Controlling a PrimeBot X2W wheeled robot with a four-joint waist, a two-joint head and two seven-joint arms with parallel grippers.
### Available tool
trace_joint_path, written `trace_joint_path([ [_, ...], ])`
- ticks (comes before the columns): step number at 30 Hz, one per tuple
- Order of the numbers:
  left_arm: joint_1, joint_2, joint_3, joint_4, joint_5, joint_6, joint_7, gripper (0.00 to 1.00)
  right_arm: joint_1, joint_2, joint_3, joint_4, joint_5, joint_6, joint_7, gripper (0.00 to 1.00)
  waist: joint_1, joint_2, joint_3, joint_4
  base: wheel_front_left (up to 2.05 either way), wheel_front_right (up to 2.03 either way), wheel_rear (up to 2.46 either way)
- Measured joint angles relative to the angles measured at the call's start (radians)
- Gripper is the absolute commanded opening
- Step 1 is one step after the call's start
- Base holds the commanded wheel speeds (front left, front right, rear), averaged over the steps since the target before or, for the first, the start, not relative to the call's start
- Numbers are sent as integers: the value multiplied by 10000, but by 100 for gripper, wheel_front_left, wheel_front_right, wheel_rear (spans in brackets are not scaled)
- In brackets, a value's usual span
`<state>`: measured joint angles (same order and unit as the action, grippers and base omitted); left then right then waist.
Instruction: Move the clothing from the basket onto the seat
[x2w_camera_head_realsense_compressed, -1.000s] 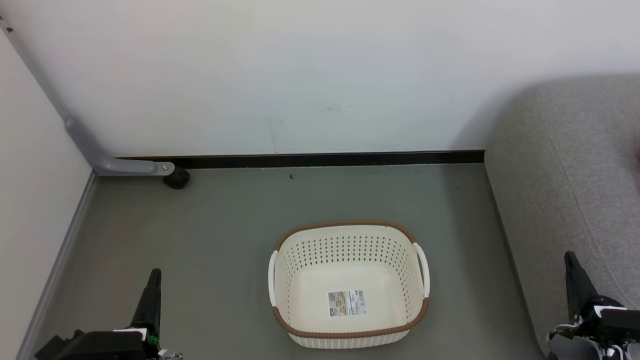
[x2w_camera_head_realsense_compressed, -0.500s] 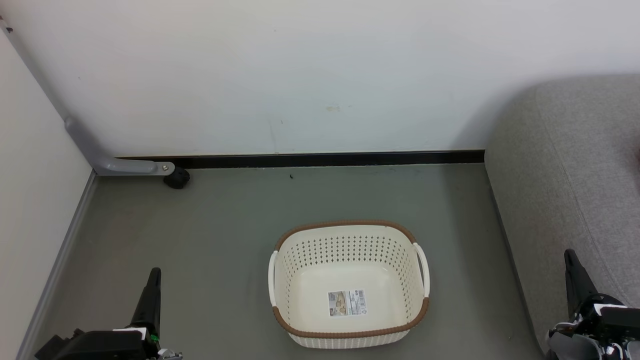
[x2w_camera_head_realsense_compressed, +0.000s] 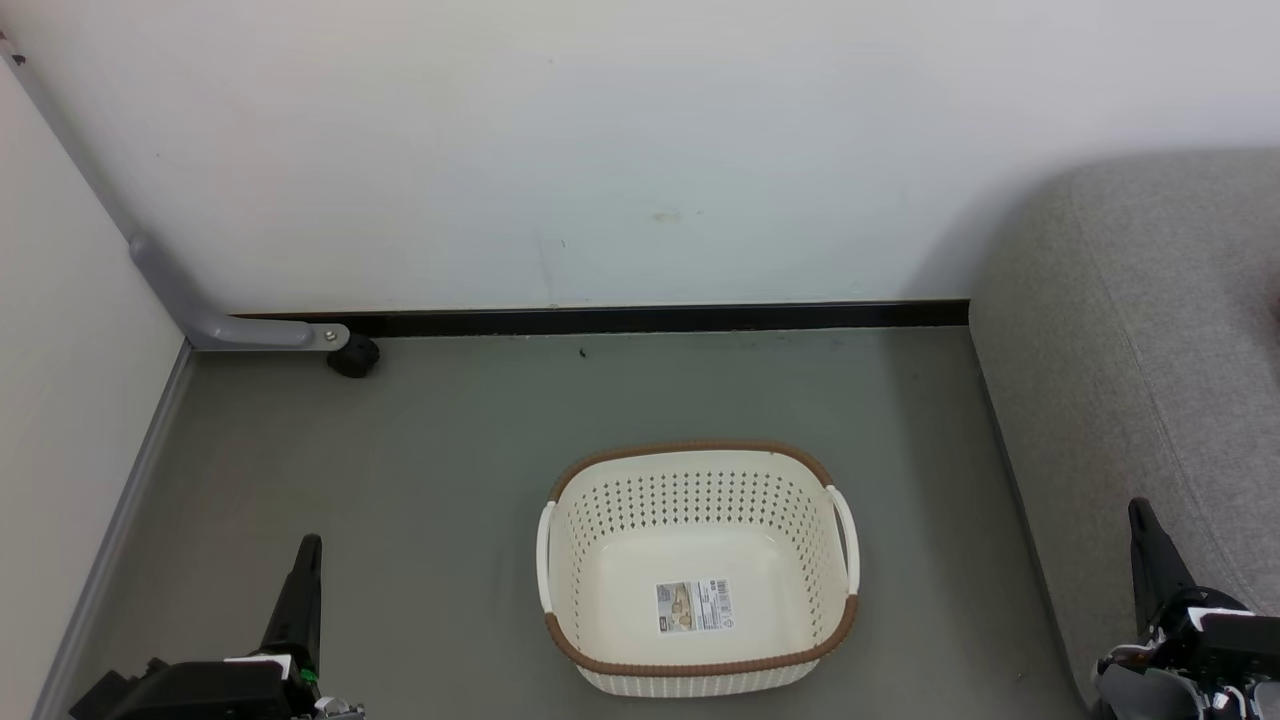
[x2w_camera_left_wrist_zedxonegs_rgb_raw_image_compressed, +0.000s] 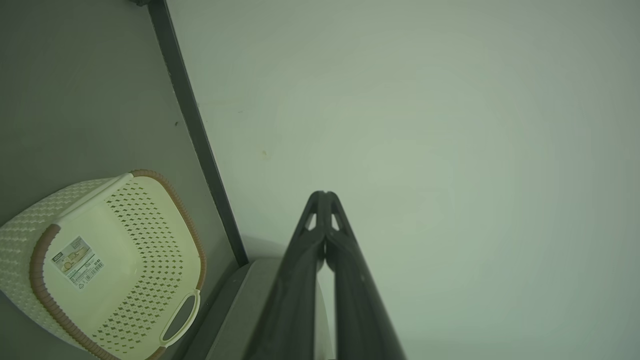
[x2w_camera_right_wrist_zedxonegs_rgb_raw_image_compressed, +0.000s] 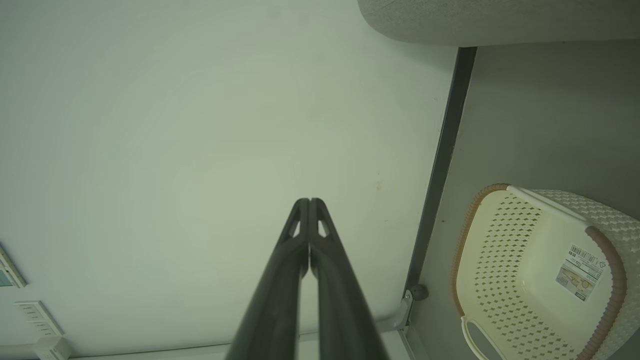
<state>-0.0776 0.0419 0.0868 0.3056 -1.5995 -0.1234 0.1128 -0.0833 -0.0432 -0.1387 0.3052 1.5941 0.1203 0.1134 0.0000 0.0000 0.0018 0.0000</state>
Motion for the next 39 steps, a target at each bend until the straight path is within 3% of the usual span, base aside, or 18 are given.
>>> trace_joint_path([
  [39,0,-2,-2,-33,-12,0,0,0,0,0,2,-8,2,0,-2,0,0,0,1,0,0,0,0],
])
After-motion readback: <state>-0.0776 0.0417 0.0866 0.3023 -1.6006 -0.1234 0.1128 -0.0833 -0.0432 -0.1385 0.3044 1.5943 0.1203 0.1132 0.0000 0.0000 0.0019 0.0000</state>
